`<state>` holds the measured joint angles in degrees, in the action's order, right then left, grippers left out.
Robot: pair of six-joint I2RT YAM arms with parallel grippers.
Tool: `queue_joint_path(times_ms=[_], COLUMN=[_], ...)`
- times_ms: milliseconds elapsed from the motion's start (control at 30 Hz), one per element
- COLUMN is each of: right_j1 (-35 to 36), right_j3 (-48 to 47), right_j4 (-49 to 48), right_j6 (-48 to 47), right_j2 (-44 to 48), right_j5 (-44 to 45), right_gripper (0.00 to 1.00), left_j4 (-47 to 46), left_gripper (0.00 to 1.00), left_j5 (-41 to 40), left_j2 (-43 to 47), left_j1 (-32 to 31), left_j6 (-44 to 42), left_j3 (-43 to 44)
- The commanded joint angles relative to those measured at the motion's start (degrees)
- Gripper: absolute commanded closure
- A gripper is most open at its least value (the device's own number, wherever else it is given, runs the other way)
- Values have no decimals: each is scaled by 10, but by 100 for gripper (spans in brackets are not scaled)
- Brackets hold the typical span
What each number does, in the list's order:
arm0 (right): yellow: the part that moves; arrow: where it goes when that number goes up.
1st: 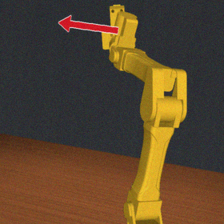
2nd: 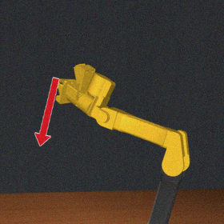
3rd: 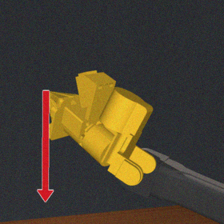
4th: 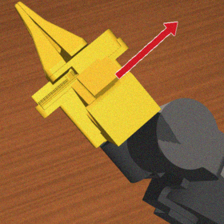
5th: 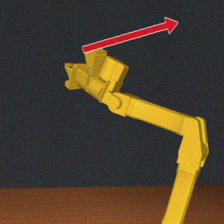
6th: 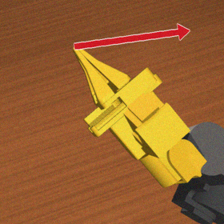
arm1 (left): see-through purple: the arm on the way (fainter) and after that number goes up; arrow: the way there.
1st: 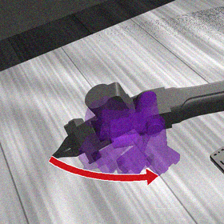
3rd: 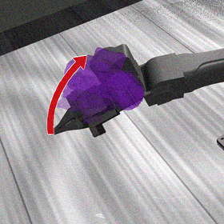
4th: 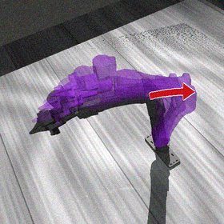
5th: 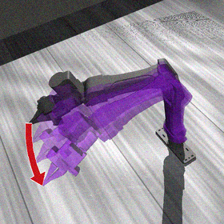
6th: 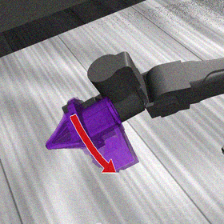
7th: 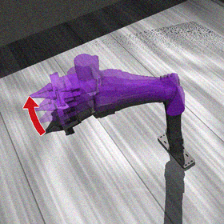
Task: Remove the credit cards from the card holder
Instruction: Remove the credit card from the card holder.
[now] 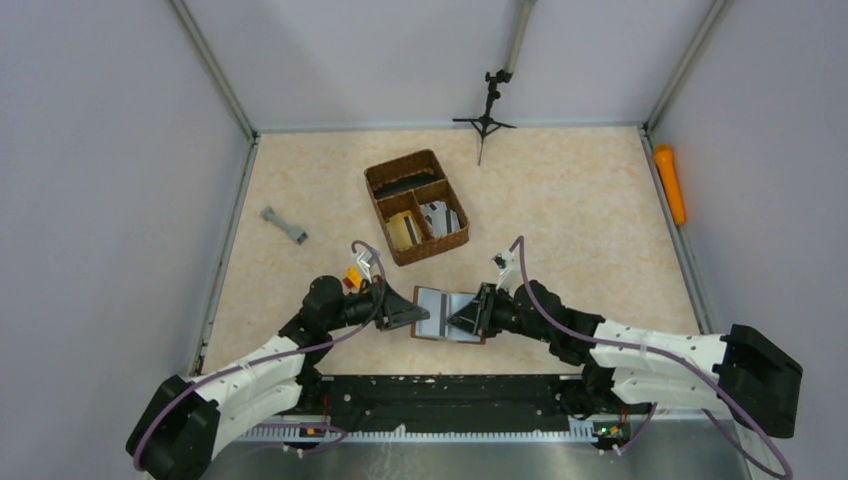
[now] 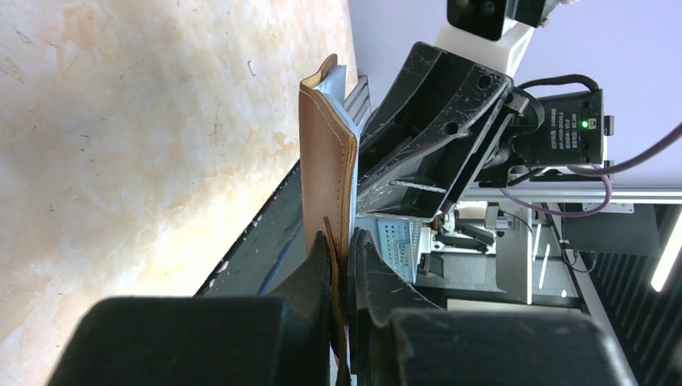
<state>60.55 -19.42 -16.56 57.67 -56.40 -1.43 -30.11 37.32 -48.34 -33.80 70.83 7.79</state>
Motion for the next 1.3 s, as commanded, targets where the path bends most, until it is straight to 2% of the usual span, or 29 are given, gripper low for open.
queue_joint_path(times_ms=[0,333,567,833,1267], right_j1=[-14,-37,-46,-47,-47], right_j3=[14,37,46,47,28], right_j4=[-47,-98,-85,-92,-156], right_j6=[20,51,58,58,59], right_j2=[6,8,26,25,-18], right_j5=[-43,-80,-68,-69,-122], right_gripper=[80,84,86,93,77], left_j4=[-91,-137,-137,-144,-146], left_gripper=[100,100,100,100,100], left_j5=[19,31,28,32,37], left_j2=[9,1,4,3,-22], left_j1=[-2,-1,-1,-1,-8], left_j6=[32,55,51,54,38], left_j3=[2,1,0,-3,-1])
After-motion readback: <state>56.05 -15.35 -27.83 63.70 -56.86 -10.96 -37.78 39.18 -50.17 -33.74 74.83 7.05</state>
